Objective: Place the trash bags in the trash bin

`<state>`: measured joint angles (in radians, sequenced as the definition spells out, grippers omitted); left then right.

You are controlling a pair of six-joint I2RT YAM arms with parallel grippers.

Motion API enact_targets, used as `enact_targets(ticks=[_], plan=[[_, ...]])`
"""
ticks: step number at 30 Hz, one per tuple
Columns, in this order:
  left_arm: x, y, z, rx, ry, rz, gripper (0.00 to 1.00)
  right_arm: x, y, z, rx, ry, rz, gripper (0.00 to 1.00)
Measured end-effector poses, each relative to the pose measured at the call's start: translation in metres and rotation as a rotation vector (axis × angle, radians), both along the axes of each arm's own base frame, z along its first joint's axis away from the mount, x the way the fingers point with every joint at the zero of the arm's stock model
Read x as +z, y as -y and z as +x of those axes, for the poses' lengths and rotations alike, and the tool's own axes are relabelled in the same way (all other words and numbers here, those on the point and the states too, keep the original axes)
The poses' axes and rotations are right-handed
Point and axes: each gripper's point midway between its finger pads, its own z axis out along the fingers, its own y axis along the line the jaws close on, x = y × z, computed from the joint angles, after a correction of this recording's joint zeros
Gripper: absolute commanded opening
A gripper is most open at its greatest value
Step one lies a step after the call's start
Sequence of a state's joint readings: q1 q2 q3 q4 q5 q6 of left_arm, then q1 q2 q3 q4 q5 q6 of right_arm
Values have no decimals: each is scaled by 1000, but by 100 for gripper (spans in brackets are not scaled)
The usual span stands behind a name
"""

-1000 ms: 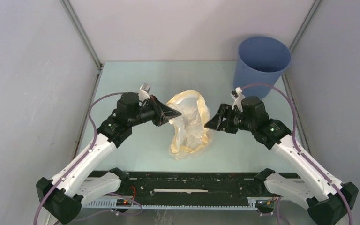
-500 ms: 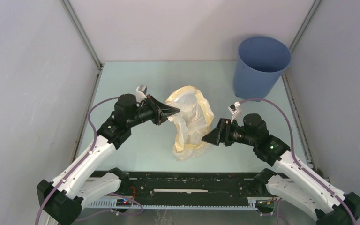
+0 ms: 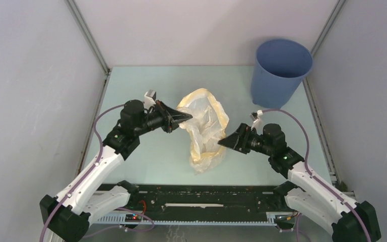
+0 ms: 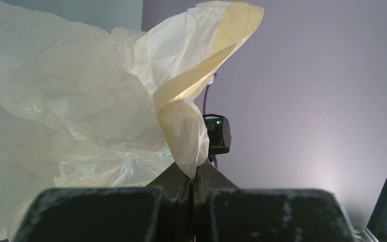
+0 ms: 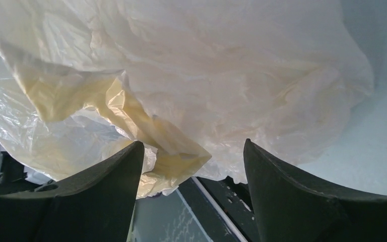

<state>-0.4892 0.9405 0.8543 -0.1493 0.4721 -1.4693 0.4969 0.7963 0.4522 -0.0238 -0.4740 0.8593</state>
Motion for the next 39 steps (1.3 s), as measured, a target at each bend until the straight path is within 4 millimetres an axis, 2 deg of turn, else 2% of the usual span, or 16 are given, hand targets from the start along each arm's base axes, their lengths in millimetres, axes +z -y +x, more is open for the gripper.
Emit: enact_targets(ticks=[5,8,11,16,22,26,28,31,35,39], plan=[[2,-2,2,6,2,-10,0,14,-16,5,23,17,92,77],[3,-2,3,8,2,-11,0,28,-22,10,27,48,145,74],[1,-3,3,12,0,-11,0,33,-26,14,36,54,179,71],[-1,-5,3,18,-8,-13,0,33,-33,17,60,35,210,57],[-5,-8,4,29,-12,-11,0,32,-36,13,92,11,222,30],[-14,-16,5,53,-20,3,0,26,-35,7,105,-14,201,12],[-25,-24,5,71,-27,41,0,22,-33,5,104,-26,185,0],[-55,-46,6,127,-56,181,0,17,-27,1,93,-45,156,0],[-109,-78,-3,156,-122,451,0,-1,-18,1,47,-120,104,0],[-138,-100,-2,134,-188,671,0,-20,-15,14,-9,-256,23,0]])
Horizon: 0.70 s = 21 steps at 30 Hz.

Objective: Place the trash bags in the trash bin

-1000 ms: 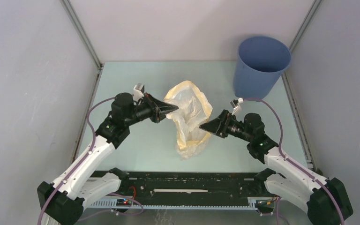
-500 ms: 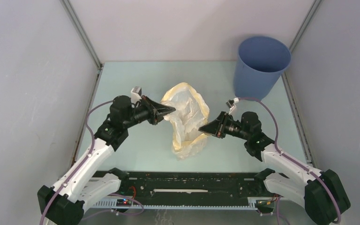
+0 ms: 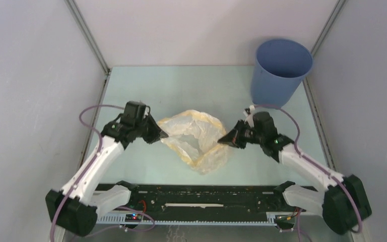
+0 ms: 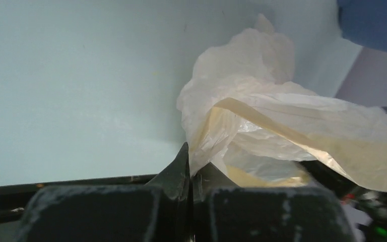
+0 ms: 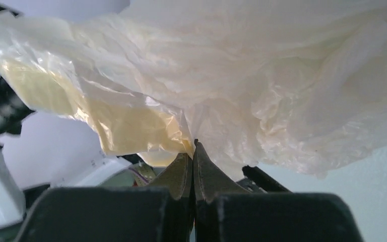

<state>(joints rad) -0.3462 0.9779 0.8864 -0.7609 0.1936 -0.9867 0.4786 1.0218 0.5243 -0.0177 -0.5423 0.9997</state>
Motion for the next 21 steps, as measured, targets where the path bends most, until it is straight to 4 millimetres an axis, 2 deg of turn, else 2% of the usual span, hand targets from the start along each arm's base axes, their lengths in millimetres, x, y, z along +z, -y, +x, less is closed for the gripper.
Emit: enact_targets(ticks=[2,4,6,7,8,9,10,11,12,13,14,15,16,17,18,19,20,21], plan=[[1,-6,12,-12,-28,79,0,10,-4,24,-25,-56,-57,0],[16,-10,33,-18,-45,150,0,39,-9,60,-47,-52,-98,0],[54,-11,64,-9,8,197,0,92,-13,106,-80,6,-134,0],[81,-11,81,2,68,207,0,128,-13,129,-104,74,-152,0],[115,-11,96,20,154,205,0,160,-13,142,-121,143,-159,0],[150,-12,105,40,245,197,0,207,-11,152,-147,250,-158,0],[183,-14,109,59,336,188,0,243,-9,153,-162,348,-144,0],[225,-18,108,84,462,172,0,297,-6,143,-171,494,-107,0],[266,-23,100,111,592,152,1,332,-3,126,-165,601,-73,0],[301,-30,85,136,713,129,2,371,2,97,-156,729,-23,0],[327,-39,64,161,818,106,1,396,10,71,-149,819,15,0],[338,-48,47,184,887,91,0,418,19,39,-138,921,62,0],[341,-60,27,216,947,77,0,423,25,21,-128,962,81,0],[333,-71,7,239,971,70,0,427,34,1,-131,1019,105,0],[324,-74,-7,233,989,49,0,423,40,-15,-117,1056,124,0],[307,-74,-11,225,980,44,0,401,39,-20,-97,1053,117,0],[283,-72,-7,219,940,55,0,380,36,-15,-82,1027,99,0],[244,-69,6,219,861,80,0,336,27,2,-63,950,50,0]])
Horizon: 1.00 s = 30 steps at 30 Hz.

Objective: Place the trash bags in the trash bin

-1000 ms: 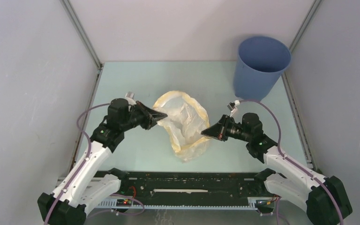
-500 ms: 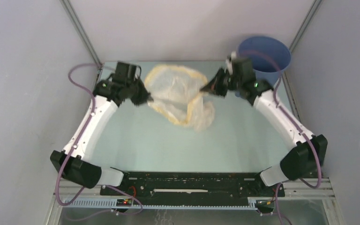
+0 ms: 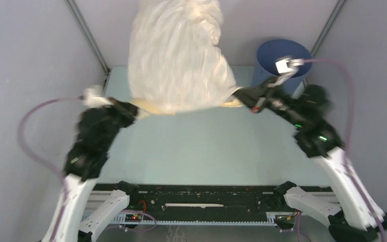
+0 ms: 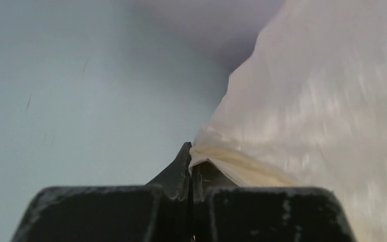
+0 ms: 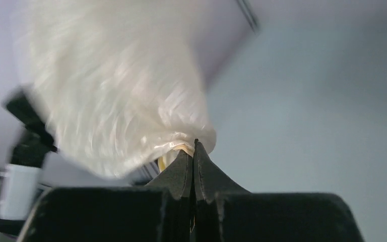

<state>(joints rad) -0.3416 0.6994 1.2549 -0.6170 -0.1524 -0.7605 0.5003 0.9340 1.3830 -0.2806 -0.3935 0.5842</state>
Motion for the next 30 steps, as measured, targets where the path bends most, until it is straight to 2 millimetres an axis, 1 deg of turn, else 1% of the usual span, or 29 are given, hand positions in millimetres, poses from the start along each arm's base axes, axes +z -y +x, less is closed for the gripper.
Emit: enact_targets(ticks=[1,2,3,4,5,6,7,8,9,10,12,13,14,15,16,17,18,19,20,21,22,23,24,25,26,27,28,29,30], plan=[[-52,5,16,1,-125,32,0,-40,-9,16,0,-87,-49,0],[-111,15,26,-30,-271,62,0,-100,-21,36,2,-217,-127,0],[-170,22,25,-59,-424,92,0,-172,-32,46,13,-388,-227,0],[-235,25,17,-77,-603,118,0,-240,-38,49,18,-545,-328,0],[-291,25,-7,-102,-773,136,0,-291,-40,40,31,-670,-411,0],[-328,21,-37,-114,-914,143,0,-355,-34,16,48,-836,-533,0],[-341,19,-56,-122,-974,141,0,-389,-24,-11,65,-946,-619,0],[-342,18,-67,-130,-987,126,0,-405,-15,-33,81,-1015,-677,0],[-331,21,-66,-141,-944,103,0,-406,-11,-44,94,-1040,-701,0],[-312,24,-60,-155,-880,82,0,-396,-12,-45,102,-1030,-695,0],[-266,32,-43,-181,-767,56,0,-351,-22,-20,90,-940,-633,0],[-231,37,-31,-196,-705,49,0,-319,-29,-1,78,-878,-591,0],[-193,42,-18,-210,-642,48,0,-278,-35,22,63,-801,-542,0],[-144,48,1,-221,-554,49,0,-225,-41,49,41,-701,-485,0],[-93,52,18,-227,-459,47,0,-184,-45,68,23,-623,-441,0],[-54,55,32,-229,-383,46,0,-137,-46,87,-1,-529,-397,0],[-7,59,47,-233,-293,44,0,-91,-45,102,-25,-431,-358,0],[32,62,56,-235,-214,39,0,-51,-42,111,-52,-347,-324,0],[84,64,62,-239,-99,28,0,-7,-37,115,-81,-248,-282,0],[117,63,62,-239,-8,17,0,31,-31,113,-102,-152,-239,0],[149,61,56,-237,95,3,0,62,-25,104,-114,-61,-196,0],[172,53,37,-227,184,-7,1,80,-18,89,-114,-5,-167,0],[174,49,29,-221,198,-10,1,85,-12,72,-105,23,-152,0],[173,42,18,-201,252,-24,0,79,-7,55,-90,41,-139,0],[154,36,13,-179,230,-24,0,62,-3,42,-78,34,-134,0],[127,28,3,-154,221,-33,0,37,2,26,-62,16,-127,0],[91,21,-4,-127,192,-45,0,2,5,14,-41,-23,-128,0],[54,18,-5,-111,140,-50,0,-24,4,11,-27,-59,-134,0],[7,19,0,-106,78,-56,0,-66,-1,12,-5,-132,-153,0]])
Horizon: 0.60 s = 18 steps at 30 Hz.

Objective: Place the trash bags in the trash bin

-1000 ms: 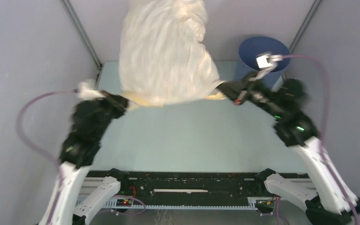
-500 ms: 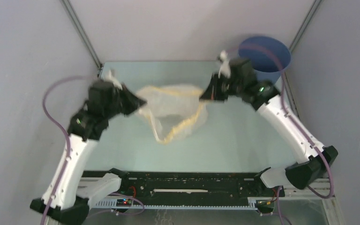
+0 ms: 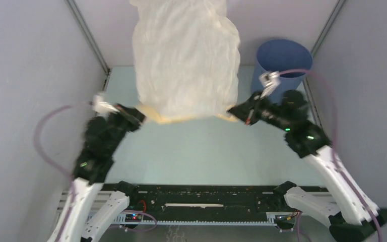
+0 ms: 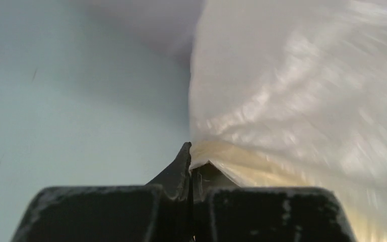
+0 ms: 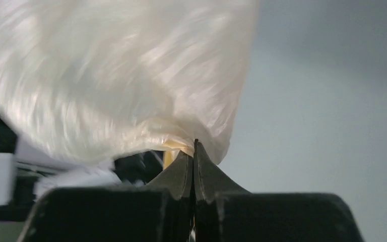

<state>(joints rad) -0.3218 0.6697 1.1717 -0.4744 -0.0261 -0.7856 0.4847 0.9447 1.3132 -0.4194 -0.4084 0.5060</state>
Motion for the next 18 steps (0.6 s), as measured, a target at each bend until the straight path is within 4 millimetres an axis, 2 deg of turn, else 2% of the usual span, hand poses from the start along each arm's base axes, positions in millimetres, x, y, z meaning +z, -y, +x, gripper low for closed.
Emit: enact_targets(ticks=[1,2,3,4,5,6,7,8,9,11,12,13,14,15,17,18], plan=[[-61,5,10,-8,-113,15,0,-40,-7,4,14,-78,-31,0],[-123,13,18,-26,-238,31,0,-102,-17,9,23,-204,-98,0],[-198,19,19,-48,-417,57,0,-156,-23,7,26,-317,-174,0],[-268,22,8,-66,-606,85,0,-204,-30,-2,46,-418,-256,0],[-314,20,-10,-76,-752,106,0,-250,-33,-19,71,-517,-356,0],[-354,15,-37,-78,-898,132,0,-286,-31,-43,103,-595,-456,0],[-366,10,-54,-77,-968,143,0,-297,-28,-57,124,-620,-500,0],[-363,10,-56,-79,-965,143,0,-297,-28,-65,144,-616,-523,0],[-347,10,-48,-77,-913,142,0,-286,-29,-61,142,-588,-515,0],[-296,14,-21,-74,-786,153,0,-247,-33,-27,82,-518,-458,0],[-259,16,-2,-71,-711,161,0,-218,-35,-2,38,-477,-418,0],[-225,18,15,-65,-639,169,0,-175,-39,32,-10,-417,-372,0],[-180,20,37,-58,-563,178,0,-157,-42,47,-24,-382,-350,0],[-137,22,57,-49,-484,183,0,-127,-45,68,-54,-345,-331,0],[-42,25,95,-29,-313,185,0,-47,-53,111,-102,-219,-276,0],[5,26,107,-18,-215,175,0,-19,-57,120,-108,-164,-253,0]])
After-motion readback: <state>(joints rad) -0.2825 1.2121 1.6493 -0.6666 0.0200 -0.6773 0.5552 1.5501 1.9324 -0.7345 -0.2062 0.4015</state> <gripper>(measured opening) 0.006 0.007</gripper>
